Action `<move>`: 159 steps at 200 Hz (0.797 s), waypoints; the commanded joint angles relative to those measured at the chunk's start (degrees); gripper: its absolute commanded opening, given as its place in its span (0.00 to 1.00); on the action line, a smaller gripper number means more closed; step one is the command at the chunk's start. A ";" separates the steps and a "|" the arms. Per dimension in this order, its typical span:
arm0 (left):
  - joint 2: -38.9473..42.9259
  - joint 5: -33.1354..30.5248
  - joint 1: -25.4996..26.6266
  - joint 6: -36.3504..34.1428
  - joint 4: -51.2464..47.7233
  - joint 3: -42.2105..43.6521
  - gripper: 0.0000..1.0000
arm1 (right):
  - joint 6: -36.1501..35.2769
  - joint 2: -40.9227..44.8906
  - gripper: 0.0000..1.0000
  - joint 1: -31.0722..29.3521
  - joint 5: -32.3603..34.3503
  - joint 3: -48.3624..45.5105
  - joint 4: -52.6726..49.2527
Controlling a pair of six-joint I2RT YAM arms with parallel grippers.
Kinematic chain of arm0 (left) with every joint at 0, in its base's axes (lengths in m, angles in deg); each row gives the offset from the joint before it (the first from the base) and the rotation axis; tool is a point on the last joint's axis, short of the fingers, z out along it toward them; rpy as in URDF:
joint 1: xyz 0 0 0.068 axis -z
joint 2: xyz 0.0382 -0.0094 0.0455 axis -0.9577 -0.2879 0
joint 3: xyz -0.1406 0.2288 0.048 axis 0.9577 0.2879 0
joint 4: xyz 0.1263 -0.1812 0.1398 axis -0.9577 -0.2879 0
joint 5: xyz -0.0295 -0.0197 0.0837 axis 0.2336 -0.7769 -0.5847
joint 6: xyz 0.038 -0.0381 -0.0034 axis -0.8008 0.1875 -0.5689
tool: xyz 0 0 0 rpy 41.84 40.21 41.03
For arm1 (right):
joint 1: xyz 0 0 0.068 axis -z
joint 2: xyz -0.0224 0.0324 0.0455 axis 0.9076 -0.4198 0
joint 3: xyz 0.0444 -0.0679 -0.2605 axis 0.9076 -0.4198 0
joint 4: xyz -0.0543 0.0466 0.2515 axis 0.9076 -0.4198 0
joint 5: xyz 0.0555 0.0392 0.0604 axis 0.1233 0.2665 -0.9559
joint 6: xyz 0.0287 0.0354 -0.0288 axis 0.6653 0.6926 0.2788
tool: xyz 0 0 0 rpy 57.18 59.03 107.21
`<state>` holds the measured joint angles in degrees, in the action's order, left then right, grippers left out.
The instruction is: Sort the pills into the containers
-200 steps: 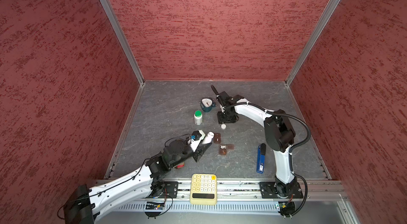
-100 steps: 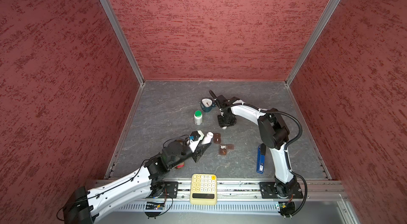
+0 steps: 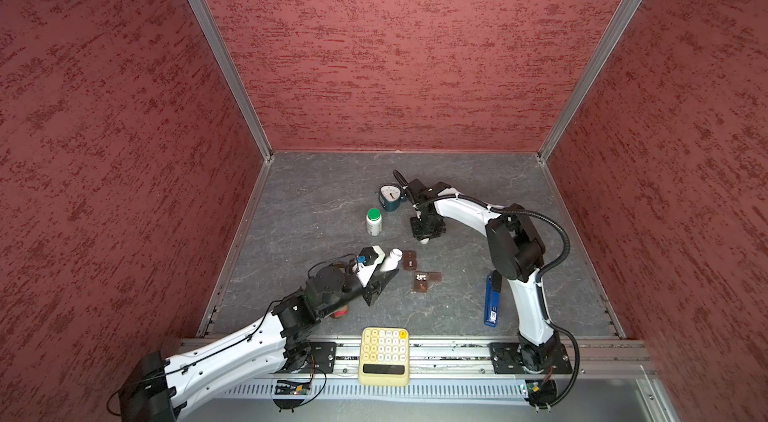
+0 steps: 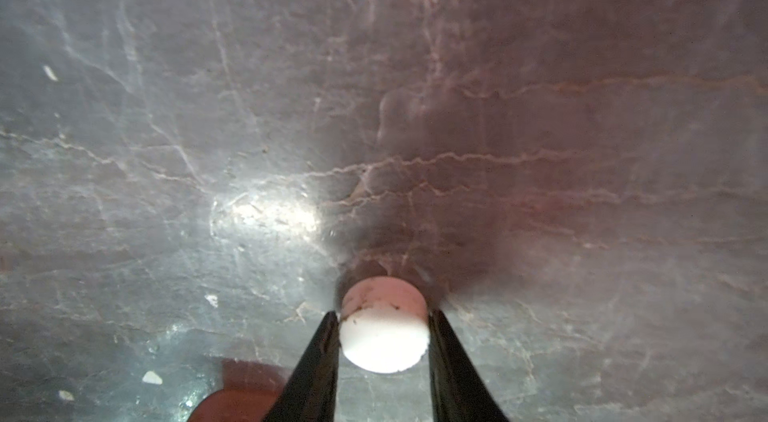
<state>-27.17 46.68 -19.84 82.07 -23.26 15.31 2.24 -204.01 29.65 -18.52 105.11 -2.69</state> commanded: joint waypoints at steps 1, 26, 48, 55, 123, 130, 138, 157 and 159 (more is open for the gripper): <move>-1.35 0.51 -0.97 -0.77 2.62 0.86 0.00 | -0.89 7.90 0.32 0.48 0.28 0.28 -2.61; -5.26 2.17 -2.48 -1.13 8.83 1.78 0.00 | -1.53 15.81 0.33 2.17 -2.93 -1.28 -5.06; -10.14 4.10 -3.82 -1.85 15.67 2.49 0.00 | -2.18 22.75 0.33 3.91 -6.87 -2.15 -7.59; -12.00 4.87 -4.33 -2.17 19.19 2.56 0.00 | -2.49 24.87 0.33 4.42 -8.79 -2.30 -8.33; -31.03 13.02 -7.38 -6.34 35.69 -1.91 0.00 | -4.35 36.42 0.33 5.68 -21.73 -2.15 -14.45; -33.18 13.60 -7.41 -6.79 37.55 -2.53 0.00 | -4.28 36.78 0.33 5.72 -22.22 -2.23 -14.57; -35.34 13.96 -7.38 -7.17 39.54 -3.18 0.00 | -4.18 36.99 0.33 5.69 -22.83 -2.46 -14.55; -39.73 14.60 -7.46 -7.81 42.94 -4.92 0.00 | -4.08 37.41 0.33 5.76 -23.83 -3.11 -14.64; -40.16 14.67 -7.44 -7.86 43.34 -5.07 0.00 | -4.06 37.41 0.33 5.74 -23.88 -3.12 -14.71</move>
<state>-63.60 58.73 -27.03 76.43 11.18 12.69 -0.73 -167.77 35.33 -38.82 103.19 -15.52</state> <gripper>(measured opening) 0.376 0.329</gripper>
